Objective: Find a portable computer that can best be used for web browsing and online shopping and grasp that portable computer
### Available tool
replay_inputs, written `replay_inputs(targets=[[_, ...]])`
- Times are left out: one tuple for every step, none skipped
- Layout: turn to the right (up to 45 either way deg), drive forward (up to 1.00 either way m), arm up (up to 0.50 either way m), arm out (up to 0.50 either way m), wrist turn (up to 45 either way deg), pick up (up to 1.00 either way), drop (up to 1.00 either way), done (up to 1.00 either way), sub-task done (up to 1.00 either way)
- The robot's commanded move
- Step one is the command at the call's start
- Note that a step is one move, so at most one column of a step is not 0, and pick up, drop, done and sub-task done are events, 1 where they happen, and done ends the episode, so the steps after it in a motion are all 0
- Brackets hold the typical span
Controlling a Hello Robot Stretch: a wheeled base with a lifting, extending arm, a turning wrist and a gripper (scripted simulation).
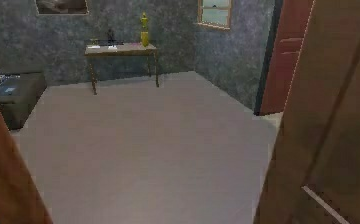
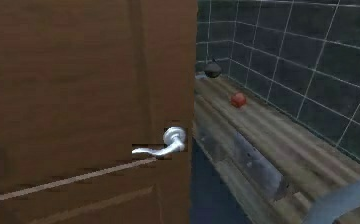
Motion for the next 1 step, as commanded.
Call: replay_inputs(targets=[[0.0,0.45,0.00,0.00,0.0,0.00,0.00,0.00,0.00]])
